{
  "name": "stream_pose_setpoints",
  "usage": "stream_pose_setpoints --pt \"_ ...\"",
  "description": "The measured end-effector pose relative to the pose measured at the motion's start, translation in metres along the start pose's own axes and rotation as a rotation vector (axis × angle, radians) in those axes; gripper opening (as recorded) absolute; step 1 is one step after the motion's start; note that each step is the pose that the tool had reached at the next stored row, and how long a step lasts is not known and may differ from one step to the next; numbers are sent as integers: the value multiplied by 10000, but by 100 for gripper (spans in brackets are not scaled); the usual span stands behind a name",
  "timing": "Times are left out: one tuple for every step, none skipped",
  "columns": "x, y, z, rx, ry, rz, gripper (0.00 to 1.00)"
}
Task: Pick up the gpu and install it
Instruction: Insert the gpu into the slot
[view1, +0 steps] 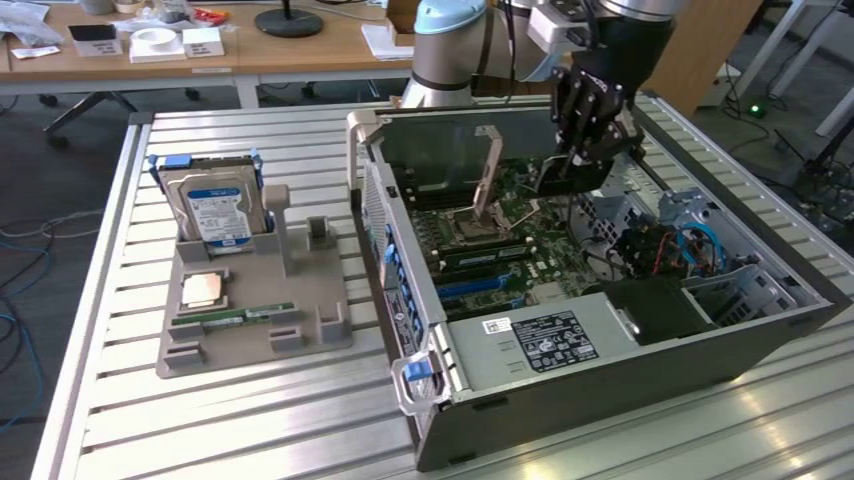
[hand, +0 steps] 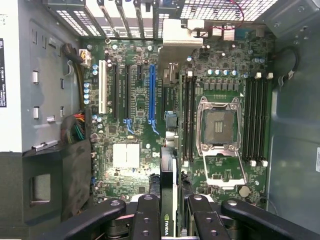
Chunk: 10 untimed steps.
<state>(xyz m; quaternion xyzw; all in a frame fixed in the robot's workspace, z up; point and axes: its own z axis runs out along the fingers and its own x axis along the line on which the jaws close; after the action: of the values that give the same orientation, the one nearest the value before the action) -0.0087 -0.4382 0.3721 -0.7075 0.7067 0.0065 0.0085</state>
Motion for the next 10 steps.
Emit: stream_pose_setpoints --pt "10 0 -1 0 1 -1 26" --pt "18 0 -1 0 1 -1 26" --pt "27 0 -1 0 1 0 26" --pt "34 0 -1 0 0 0 26" --pt "40 1 -1 0 0 1 26" --pt "42 1 0 1 -1 2 26" --pt "43 1 -1 0 0 2 26" --pt "44 0 -1 0 1 0 26" --pt "45 0 0 0 1 0 26" --pt "46 0 4 0 1 0 26"
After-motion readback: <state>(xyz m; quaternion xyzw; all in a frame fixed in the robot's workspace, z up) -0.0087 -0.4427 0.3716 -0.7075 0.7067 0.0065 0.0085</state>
